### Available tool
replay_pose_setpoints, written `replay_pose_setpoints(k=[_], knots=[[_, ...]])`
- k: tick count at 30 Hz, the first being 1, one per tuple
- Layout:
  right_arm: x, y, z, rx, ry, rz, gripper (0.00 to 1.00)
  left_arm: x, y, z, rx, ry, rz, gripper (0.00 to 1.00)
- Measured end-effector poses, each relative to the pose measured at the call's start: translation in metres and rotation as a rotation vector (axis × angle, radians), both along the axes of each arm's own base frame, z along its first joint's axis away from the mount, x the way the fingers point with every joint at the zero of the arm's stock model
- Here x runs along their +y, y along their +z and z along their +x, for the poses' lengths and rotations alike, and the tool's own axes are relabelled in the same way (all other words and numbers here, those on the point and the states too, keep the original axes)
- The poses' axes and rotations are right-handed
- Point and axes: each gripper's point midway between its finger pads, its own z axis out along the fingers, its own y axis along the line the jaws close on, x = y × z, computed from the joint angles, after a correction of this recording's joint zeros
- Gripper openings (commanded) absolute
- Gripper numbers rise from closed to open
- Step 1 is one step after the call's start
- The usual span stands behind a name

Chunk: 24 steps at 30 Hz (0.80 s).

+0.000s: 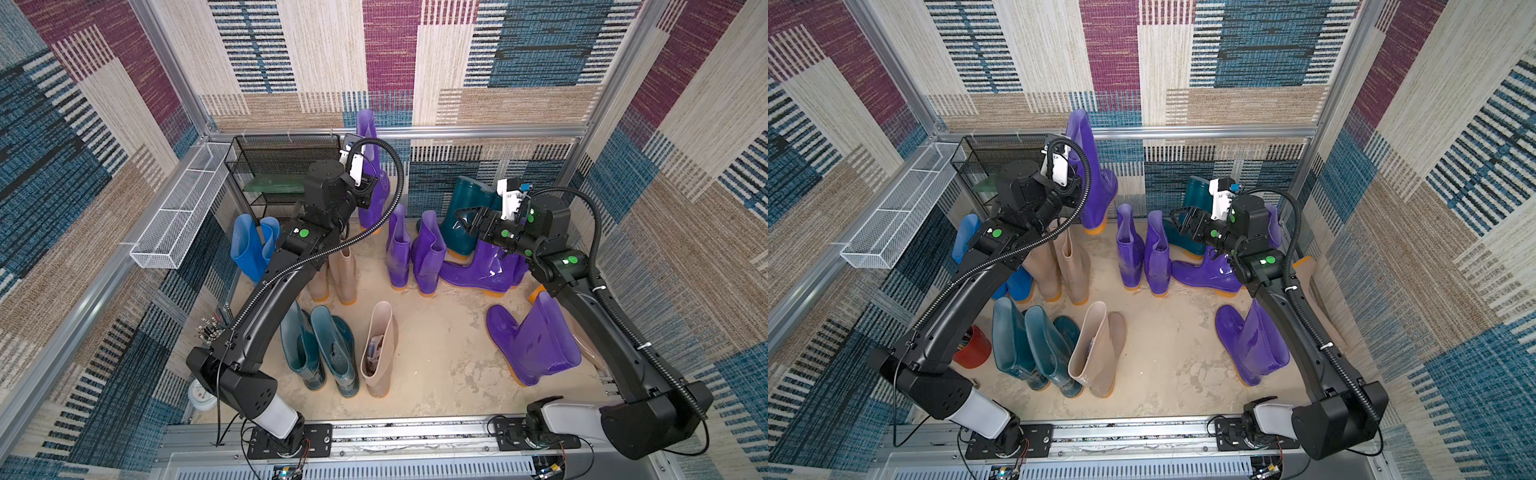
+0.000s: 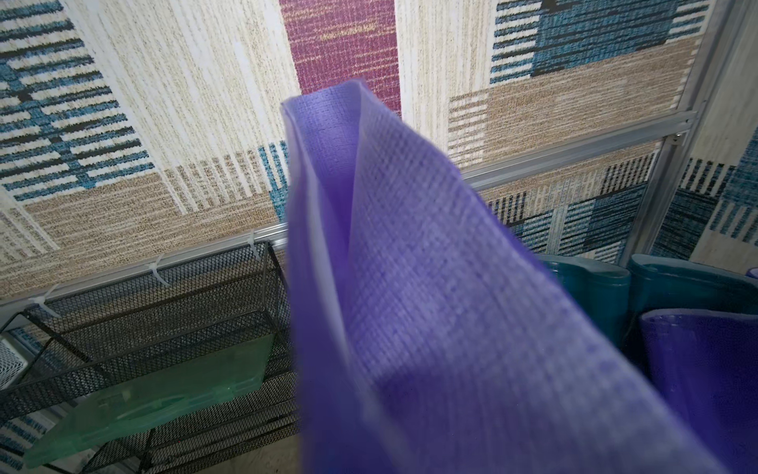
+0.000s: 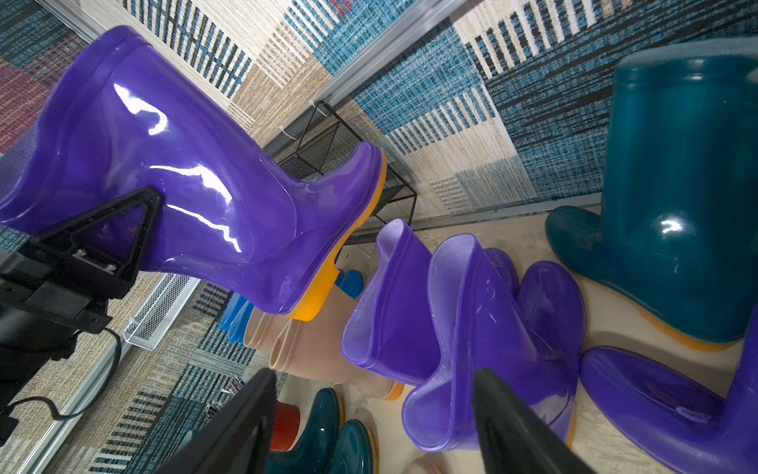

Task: Match and arrange rain boots in pairs
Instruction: Place the rain boot at the center of the board.

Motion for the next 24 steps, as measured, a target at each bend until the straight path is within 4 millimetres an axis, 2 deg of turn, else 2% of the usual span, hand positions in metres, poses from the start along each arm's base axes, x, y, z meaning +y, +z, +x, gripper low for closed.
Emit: replay_pose_setpoints(k=[10, 14, 16, 19, 24], knots=[[-0.002, -0.002, 0.0, 0.001, -0.002, -0.005, 0.78, 0.001, -0.038, 0.023, 0.071, 0.04, 0.023, 0.0], [-0.002, -0.013, 0.0, 0.02, 0.003, -0.008, 0.78, -0.003, -0.052, 0.034, 0.089, 0.046, -0.005, 0.0], [0.0, -0.019, -0.001, 0.034, 0.011, -0.009, 0.78, -0.006, -0.068, 0.038, 0.119, 0.046, -0.012, 0.0], [0.001, -0.027, 0.0, 0.048, 0.02, -0.01, 0.78, -0.008, -0.104, 0.043, 0.187, 0.054, -0.003, 0.0], [0.003, -0.036, -0.002, 0.066, 0.034, -0.01, 0.78, -0.004, -0.156, 0.045, 0.283, 0.101, -0.016, 0.0]])
